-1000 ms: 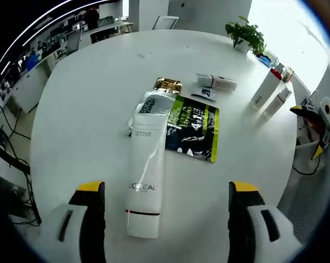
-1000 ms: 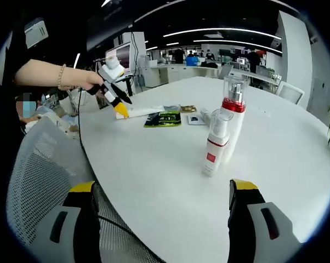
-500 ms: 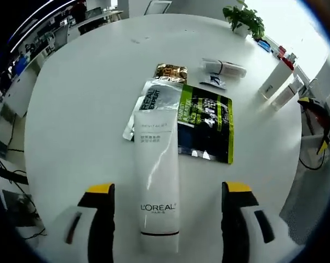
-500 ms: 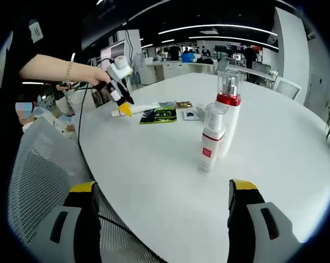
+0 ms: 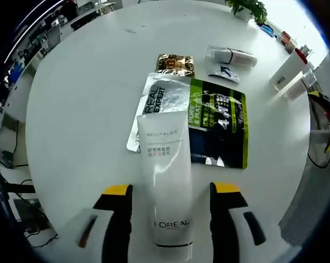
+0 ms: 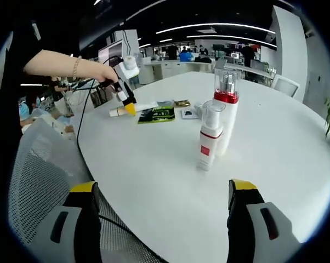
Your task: Arrange the skincare products in the storage area until every visible bottle or jar stands upright without overlapping.
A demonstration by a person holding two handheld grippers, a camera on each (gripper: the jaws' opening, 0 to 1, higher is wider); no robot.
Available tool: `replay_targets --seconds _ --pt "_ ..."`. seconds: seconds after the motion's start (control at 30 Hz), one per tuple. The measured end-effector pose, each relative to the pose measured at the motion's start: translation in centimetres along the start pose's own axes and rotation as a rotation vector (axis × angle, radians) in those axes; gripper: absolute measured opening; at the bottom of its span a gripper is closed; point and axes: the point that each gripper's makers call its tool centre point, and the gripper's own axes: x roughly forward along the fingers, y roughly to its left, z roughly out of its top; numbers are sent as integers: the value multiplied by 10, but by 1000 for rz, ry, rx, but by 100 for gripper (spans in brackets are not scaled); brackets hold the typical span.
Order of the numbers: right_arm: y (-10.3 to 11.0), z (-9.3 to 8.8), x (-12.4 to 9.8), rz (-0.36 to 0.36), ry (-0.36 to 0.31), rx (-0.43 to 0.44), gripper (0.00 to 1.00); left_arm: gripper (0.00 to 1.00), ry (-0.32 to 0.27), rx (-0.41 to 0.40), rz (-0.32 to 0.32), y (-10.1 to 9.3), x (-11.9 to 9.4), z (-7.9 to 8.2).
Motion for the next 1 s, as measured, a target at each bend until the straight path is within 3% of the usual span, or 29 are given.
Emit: replay_targets --seconds 0.2,0.33,0.6,1.0 --pt "0 -1 1 2 4 6 97 49 52 37 5 3 6 5" --pt "0 -2 1 2 7 6 96 34 69 44 -3 9 9 10" --pt "0 -3 2 5 12 9 95 34 109 54 -9 13 12 10" --pt "0 0 1 8 0 6 95 31 58 -16 16 16 10 9"
